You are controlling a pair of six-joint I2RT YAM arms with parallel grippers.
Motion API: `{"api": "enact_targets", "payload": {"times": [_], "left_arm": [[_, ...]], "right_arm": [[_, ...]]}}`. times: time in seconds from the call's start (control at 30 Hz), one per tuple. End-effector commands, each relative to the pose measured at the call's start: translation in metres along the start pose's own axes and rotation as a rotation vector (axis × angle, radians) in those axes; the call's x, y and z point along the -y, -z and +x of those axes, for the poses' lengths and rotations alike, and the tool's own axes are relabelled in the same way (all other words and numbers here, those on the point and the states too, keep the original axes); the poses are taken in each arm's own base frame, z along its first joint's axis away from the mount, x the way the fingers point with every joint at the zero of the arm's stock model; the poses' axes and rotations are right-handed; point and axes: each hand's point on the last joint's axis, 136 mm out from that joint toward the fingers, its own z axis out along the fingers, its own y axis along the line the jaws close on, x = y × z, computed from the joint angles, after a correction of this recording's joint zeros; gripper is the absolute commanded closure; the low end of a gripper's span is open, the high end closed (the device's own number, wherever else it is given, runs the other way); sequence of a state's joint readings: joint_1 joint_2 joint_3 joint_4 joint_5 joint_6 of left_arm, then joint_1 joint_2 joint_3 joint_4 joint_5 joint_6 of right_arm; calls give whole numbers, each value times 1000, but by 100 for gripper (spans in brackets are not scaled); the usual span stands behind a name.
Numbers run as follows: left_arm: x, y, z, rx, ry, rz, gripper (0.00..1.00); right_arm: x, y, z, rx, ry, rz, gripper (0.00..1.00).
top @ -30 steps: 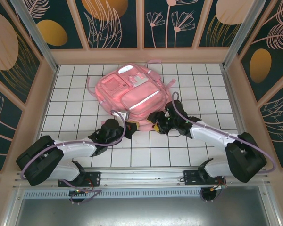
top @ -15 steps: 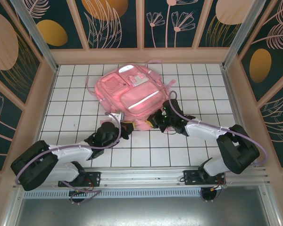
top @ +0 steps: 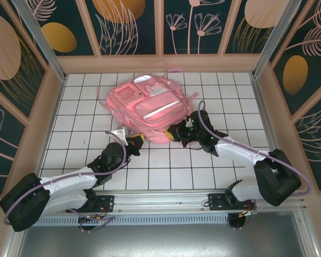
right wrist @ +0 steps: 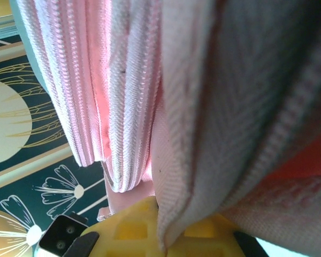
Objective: Pack the student bag
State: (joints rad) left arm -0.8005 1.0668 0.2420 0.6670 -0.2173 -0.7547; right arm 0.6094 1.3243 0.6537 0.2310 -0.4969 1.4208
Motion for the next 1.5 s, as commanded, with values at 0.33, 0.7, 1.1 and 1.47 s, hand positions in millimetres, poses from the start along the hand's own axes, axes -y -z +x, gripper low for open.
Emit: {"api": "enact_targets", "payload": {"times": [0.33,0.7,1.1,1.47], "left_arm": [[-61,-8,-29,92,31,-271,100],[-93,-4,-33,139,38,-430,95],[-52,-15,-12,16,34,-156,98],[-50,9,10,-39,16,-60,90]], "right_arm": [[-15,43,-46,185,-28,-104,100],[-27,54,-49,194,-37,-151,100],[-28,61,-61,213,-58,-156,100],[-7,29,-57,174,-69,-63,96]]}}
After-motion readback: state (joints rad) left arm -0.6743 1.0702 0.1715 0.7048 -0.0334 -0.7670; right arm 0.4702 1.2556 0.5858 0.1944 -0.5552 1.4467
